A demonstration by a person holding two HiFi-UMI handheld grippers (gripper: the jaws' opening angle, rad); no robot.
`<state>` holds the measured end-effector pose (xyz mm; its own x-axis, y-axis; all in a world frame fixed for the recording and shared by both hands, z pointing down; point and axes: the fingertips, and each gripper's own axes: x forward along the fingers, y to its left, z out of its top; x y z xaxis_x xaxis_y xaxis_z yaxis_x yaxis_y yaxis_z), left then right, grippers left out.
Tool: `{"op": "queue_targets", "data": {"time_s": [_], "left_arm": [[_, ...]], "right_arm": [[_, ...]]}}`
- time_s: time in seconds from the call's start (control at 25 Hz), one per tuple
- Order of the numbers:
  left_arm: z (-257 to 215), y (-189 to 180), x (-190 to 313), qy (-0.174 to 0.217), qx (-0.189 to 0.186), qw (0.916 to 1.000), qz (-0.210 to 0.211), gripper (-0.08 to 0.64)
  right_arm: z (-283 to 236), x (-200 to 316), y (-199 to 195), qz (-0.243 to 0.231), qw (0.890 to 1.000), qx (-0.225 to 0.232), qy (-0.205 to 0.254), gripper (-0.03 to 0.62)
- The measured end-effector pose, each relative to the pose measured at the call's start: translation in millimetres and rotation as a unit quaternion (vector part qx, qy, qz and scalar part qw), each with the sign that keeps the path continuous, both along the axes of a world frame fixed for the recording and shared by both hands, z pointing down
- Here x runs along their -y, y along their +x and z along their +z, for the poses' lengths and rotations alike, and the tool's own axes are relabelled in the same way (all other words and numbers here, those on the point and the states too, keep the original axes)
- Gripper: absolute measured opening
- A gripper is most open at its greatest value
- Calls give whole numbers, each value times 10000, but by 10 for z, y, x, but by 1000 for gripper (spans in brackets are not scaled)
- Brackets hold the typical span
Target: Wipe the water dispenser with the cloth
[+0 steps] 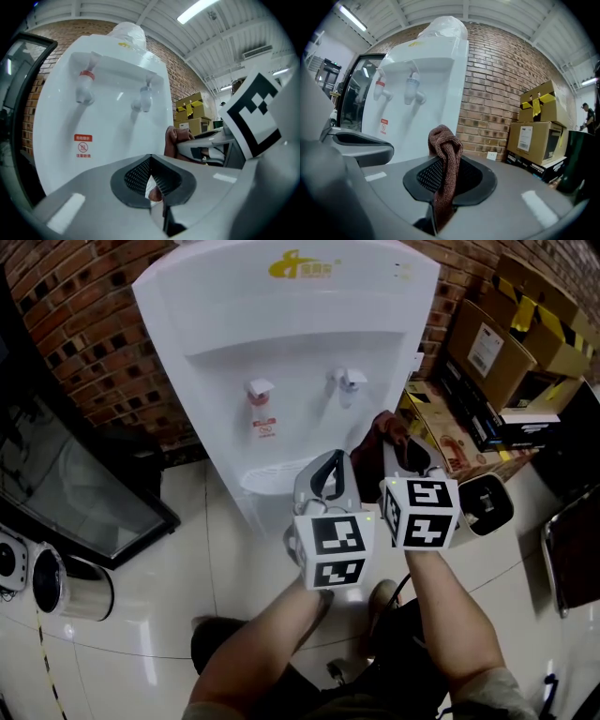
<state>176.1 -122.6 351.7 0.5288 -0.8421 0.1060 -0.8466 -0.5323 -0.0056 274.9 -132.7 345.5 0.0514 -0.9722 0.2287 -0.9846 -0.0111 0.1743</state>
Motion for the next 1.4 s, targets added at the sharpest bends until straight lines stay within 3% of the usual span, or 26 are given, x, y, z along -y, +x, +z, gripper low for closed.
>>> {"op": "queue_targets", "data": {"time_s": [0.28, 0.44, 0.64, 0.88, 1.12, 1.4], "left_arm": [[49, 322, -77, -84, -146, 9996, 217, 0], [104, 231, -115, -74, 0, 9999, 135, 0], [-47, -332, -96, 65, 107, 9995, -279, 0], [-262, -1392, -163, 196, 124, 9935, -1111, 0], [-87, -2342, -239, 45, 363, 9793, -1992, 0], [143, -2773, -285, -156, 364, 9695, -2419, 0]], "right_arm": [[134, 49, 117, -167, 9997, 150, -83, 71], [68, -3, 45, -196, 9997, 149, -76, 71], [-181, -183, -436, -815, 9959, 300, 260, 72], [-324, -268, -1388, -1732, 9804, 757, 562, 72], [-14, -252, -2312, -2448, 9668, 660, 329, 72], [475, -26, -2830, -2507, 9663, 566, -162, 72]]}}
